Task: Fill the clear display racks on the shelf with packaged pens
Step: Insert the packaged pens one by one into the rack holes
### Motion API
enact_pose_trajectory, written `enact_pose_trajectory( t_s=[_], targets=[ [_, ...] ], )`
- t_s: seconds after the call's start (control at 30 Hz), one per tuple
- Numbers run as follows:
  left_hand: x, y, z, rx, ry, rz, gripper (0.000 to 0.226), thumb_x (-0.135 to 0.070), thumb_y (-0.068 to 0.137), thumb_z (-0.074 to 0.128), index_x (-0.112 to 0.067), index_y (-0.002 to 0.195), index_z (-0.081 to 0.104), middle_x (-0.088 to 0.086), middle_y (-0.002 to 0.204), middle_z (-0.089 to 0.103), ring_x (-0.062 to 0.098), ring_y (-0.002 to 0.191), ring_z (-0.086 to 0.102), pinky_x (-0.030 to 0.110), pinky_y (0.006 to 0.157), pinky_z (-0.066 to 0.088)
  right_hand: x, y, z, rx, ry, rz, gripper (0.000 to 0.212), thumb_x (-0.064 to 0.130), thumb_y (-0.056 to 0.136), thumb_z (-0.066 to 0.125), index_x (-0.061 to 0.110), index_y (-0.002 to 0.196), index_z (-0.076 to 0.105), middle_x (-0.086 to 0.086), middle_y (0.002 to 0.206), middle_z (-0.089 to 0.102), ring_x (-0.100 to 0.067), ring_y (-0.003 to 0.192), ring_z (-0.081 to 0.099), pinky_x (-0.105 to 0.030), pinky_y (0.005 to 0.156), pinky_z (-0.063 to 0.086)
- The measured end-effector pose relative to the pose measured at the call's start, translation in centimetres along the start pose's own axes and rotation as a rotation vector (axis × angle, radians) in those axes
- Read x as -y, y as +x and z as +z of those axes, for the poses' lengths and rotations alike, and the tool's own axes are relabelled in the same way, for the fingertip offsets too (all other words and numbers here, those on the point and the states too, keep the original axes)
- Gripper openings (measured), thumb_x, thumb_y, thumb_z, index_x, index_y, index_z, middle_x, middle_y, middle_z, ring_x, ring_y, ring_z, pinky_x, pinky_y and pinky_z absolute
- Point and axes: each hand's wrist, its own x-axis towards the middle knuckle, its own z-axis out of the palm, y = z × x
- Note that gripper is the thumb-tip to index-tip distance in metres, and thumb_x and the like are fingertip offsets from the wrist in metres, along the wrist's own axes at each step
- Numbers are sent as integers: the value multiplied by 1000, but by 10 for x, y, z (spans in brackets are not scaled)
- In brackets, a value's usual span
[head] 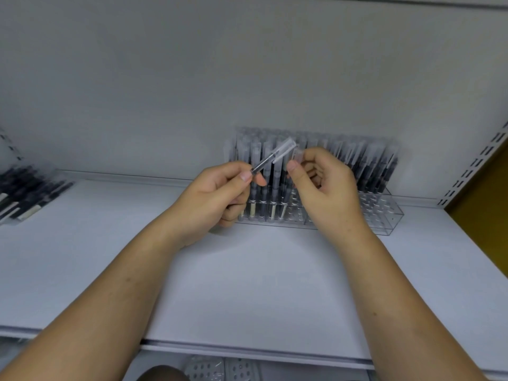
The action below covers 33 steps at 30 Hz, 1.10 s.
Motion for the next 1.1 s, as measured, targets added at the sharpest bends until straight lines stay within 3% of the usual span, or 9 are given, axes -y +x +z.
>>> enact_pose_trajectory(
  t_s=[0.13,0.27,0.43,0.6,0.67,0.73,0.87,0.97,1.1],
  targets=[
    [-2,0,0,-5,34,18,24,-29,104,47,-11,104,63,0,68,24,13,54,16,22,50,16,-1,1,0,3,-4,7,8,20,98,70,13,98,70,6,85,70,-12,79,64,-23,74,52],
    [-3,-1,2,-21,90,46,22,-27,103,50,-10,103,65,1,67,27,16,57,18,24,49,18,0,1,0,-32,27,-1,4,20,98,70,16,100,69,8,85,68,-9,79,64,-23,73,52],
    [-4,-4,5,-106,257,173,18,-22,101,54,-11,103,68,-16,63,50,8,55,36,20,53,32,9,1,-6,-142,140,-88,16,9,96,63,25,98,65,10,85,66,-5,80,62,-21,74,49],
    [0,-4,8,-143,387,261,13,-9,104,56,-8,104,69,-23,76,64,-4,68,55,9,68,40,21,-7,-7,111,373,20,14,6,89,68,14,101,70,-8,72,67,-14,45,52,-23,44,43],
    [1,-4,9,-142,424,260,14,-15,103,56,-11,104,69,-16,81,67,-2,73,57,13,71,43,23,-8,-7,191,409,39,13,4,90,71,7,103,71,-16,77,68,-19,39,49,-21,43,41],
    [3,-3,9,-136,446,251,14,-19,102,57,-15,105,70,-6,84,68,4,74,59,21,72,45,23,-8,-6,204,421,37,9,0,93,71,4,101,71,-13,79,68,-20,39,48,-19,44,41],
    [3,-4,11,-137,477,282,11,-22,101,59,-19,99,70,-4,76,66,19,70,62,33,66,50,21,-5,-5,137,421,32,4,2,97,66,1,98,69,4,74,66,-18,43,49,-20,44,37],
    [3,-6,11,-131,579,340,8,-19,98,65,-17,102,72,-4,82,69,19,73,62,41,67,50,21,-1,-8,11,508,67,7,12,96,61,10,93,66,-3,76,70,-23,49,58,-26,42,36],
    [3,-7,10,-88,735,427,23,-26,98,68,-13,117,69,-7,102,69,18,96,66,35,77,52,15,7,-17,-249,531,64,9,14,100,54,13,96,62,-10,78,71,-26,54,59,-29,45,38]
  ],
)
